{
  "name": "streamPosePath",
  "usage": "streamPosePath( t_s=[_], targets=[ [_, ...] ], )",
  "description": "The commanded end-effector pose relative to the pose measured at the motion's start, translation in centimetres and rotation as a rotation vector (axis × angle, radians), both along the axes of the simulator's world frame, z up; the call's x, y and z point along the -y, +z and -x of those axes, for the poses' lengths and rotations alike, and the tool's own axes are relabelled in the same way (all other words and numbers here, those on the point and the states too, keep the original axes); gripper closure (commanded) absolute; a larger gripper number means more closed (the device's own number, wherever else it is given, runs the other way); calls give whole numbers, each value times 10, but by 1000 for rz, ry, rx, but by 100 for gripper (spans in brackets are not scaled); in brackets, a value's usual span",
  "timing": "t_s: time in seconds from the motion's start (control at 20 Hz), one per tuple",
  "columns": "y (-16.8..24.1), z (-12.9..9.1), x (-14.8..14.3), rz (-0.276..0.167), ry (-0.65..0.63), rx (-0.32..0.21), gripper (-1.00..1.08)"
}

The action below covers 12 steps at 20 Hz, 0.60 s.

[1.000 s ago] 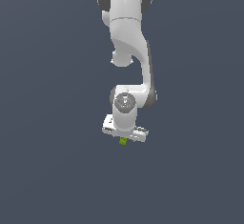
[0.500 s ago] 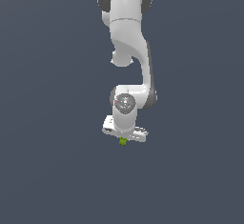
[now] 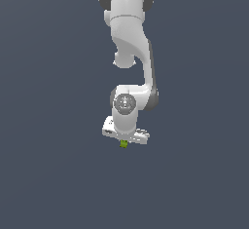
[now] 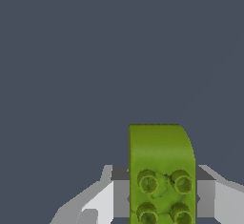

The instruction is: Pick up the object and move it to a goal position.

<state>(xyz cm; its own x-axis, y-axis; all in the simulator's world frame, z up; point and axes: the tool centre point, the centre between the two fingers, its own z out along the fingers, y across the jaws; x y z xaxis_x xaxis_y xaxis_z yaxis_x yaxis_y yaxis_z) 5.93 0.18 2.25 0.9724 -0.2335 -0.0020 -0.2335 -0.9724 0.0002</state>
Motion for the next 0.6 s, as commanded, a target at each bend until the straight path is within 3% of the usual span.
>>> streamPosePath(
  t_s=[0.0, 0.55],
  targets=[
    [12, -1, 9, 0, -1, 2, 108],
    [102, -10, 81, 0, -2, 2, 108]
  ],
)
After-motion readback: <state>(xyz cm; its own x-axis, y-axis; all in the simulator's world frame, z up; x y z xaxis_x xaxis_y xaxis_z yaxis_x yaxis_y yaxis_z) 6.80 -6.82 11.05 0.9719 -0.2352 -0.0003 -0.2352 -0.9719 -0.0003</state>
